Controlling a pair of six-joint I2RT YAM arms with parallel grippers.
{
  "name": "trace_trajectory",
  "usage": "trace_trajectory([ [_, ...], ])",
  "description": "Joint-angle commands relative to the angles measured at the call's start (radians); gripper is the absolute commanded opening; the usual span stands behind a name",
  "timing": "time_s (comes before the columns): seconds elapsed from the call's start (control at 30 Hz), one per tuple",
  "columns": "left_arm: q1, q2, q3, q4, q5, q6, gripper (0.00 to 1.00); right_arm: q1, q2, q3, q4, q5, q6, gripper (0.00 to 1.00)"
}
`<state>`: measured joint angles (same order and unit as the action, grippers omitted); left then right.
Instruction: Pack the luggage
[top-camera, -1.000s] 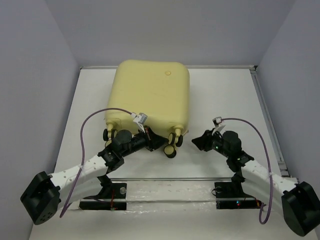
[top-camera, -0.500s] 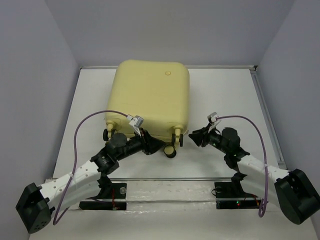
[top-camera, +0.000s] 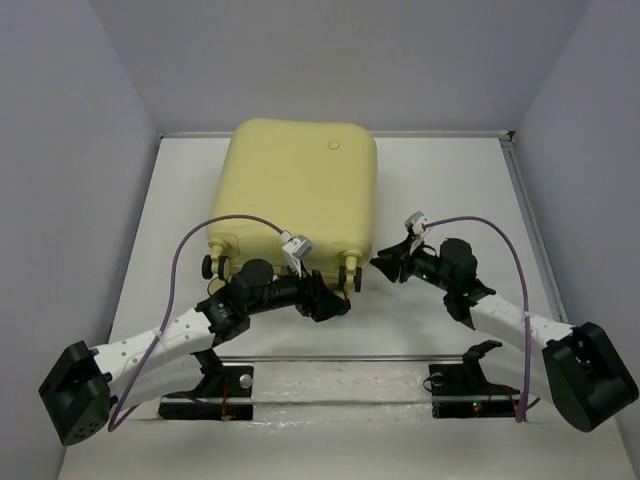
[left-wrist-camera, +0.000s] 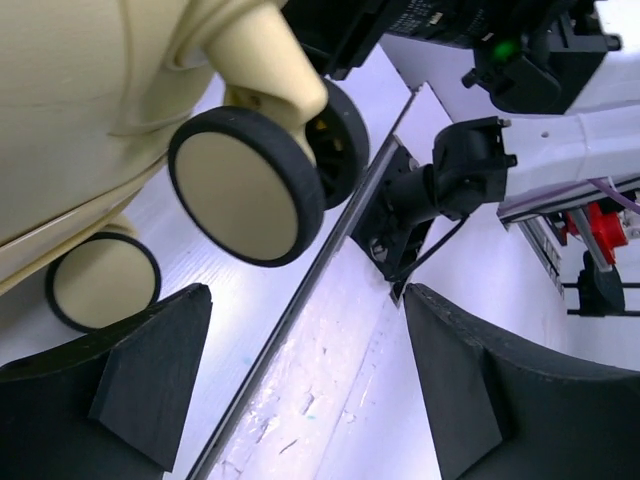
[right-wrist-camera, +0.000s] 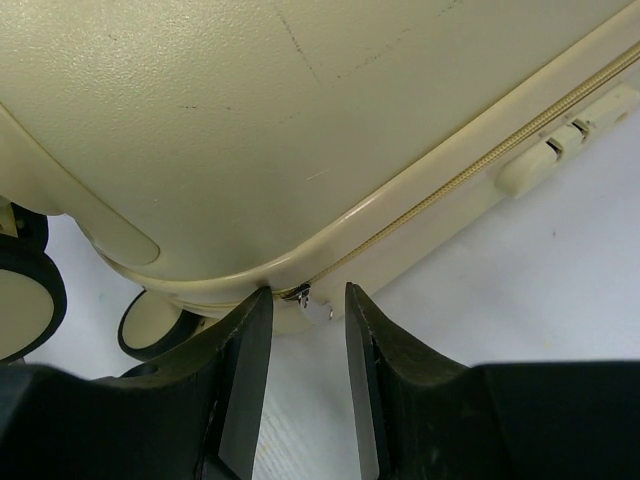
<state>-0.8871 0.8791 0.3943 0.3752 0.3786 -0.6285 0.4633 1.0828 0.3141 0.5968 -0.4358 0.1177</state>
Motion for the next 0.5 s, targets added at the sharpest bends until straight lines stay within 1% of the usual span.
trace_trajectory([
  [0.0,-0.015,0.015,0.054,0.122,0.062,0.018,0.91,0.0,0.034,0.034,0.0,-0.035,-0.039,0.41],
  [0.13,-0.016,0.029,0.052,0.151,0.06,0.009,0.94,0.0,0.011,0.01,0.009,-0.021,-0.001,0.4],
  [0.2,-0.016,0.055,0.06,0.154,0.046,0.01,0.94,0.0,0.002,-0.018,0.023,-0.011,0.01,0.4],
  [0.47,-0.018,0.142,0.087,0.217,0.023,0.006,0.94,-0.009,-0.004,-0.029,0.015,0.019,0.026,0.39],
])
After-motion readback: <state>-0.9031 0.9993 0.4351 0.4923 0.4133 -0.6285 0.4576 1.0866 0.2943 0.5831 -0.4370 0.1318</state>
